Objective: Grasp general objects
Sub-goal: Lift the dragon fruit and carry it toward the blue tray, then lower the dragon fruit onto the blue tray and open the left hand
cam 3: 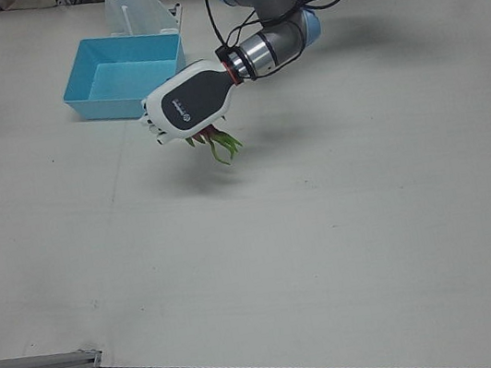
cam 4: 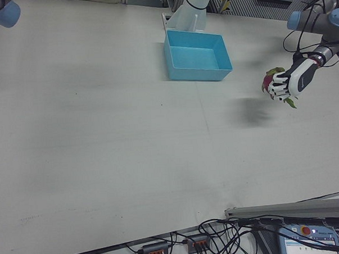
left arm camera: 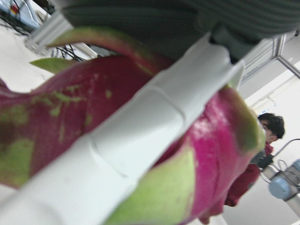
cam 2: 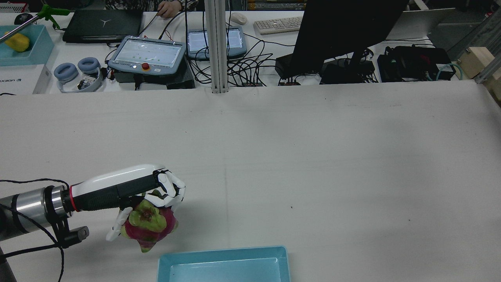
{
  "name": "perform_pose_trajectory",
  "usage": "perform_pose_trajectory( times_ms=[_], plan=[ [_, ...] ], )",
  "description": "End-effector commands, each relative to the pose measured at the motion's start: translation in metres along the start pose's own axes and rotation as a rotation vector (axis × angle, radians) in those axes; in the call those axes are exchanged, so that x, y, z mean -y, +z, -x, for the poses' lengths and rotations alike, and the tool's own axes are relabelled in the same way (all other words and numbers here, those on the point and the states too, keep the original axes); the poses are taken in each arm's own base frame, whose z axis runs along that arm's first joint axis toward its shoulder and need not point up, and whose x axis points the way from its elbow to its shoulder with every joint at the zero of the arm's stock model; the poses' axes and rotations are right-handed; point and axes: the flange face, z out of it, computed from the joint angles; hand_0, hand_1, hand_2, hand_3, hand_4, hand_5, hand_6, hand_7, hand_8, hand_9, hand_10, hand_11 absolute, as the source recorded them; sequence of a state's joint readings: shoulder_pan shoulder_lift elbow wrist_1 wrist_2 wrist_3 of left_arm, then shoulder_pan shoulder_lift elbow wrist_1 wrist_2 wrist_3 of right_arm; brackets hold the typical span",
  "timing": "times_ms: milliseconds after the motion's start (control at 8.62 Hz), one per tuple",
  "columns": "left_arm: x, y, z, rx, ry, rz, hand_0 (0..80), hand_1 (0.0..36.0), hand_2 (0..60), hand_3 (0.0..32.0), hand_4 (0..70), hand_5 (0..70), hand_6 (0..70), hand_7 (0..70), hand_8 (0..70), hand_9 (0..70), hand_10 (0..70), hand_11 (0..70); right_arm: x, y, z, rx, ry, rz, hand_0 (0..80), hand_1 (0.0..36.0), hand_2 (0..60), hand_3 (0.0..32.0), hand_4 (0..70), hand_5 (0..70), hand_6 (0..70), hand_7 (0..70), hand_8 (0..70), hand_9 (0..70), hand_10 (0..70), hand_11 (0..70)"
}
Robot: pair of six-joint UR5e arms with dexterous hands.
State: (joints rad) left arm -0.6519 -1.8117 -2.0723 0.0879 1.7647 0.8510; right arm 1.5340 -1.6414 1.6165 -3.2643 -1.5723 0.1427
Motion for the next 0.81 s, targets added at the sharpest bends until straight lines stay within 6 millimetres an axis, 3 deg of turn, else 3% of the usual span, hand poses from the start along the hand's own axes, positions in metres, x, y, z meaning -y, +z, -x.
perform_pose_trajectory(
  times_ms=[0,116,464,580,696],
  plan=[
    [-0.103,0.086,0.042,-0.036,-0.148,0.231,80.0,36.0,60.0,0.0,70.0,70.0,70.0,70.0,70.0,70.0,70.0,70.0,0.000,0.000,0.000,0.000,0.000,0.000,0.0,0.0,0.0,0.0,0.0,0.0,0.0,0.0,0.0,0.0,0.0,0.0],
    [-0.123,0.098,0.053,-0.044,-0.179,0.246,80.0,36.0,60.0,0.0,70.0,70.0,70.0,70.0,70.0,70.0,70.0,70.0,0.000,0.000,0.000,0.000,0.000,0.000,0.0,0.0,0.0,0.0,0.0,0.0,0.0,0.0,0.0,0.0,0.0,0.0],
    [-0.163,0.108,0.079,-0.042,-0.227,0.320,80.0,36.0,60.0,0.0,70.0,70.0,70.0,70.0,70.0,70.0,70.0,70.0,0.001,0.000,0.000,0.000,0.000,-0.001,0.0,0.0,0.0,0.0,0.0,0.0,0.0,0.0,0.0,0.0,0.0,0.0],
    [-0.161,0.107,0.076,-0.052,-0.221,0.320,80.0,36.0,60.0,0.0,49.3,70.0,70.0,70.0,43.9,57.6,42.3,63.1,0.000,0.000,0.000,0.000,0.000,0.000,0.0,0.0,0.0,0.0,0.0,0.0,0.0,0.0,0.0,0.0,0.0,0.0],
    [-0.162,0.108,0.075,-0.055,-0.221,0.323,80.0,36.0,60.0,0.0,21.1,70.0,45.6,70.0,11.0,23.0,20.1,34.6,0.000,0.000,0.000,0.000,0.000,0.000,0.0,0.0,0.0,0.0,0.0,0.0,0.0,0.0,0.0,0.0,0.0,0.0]
  ],
)
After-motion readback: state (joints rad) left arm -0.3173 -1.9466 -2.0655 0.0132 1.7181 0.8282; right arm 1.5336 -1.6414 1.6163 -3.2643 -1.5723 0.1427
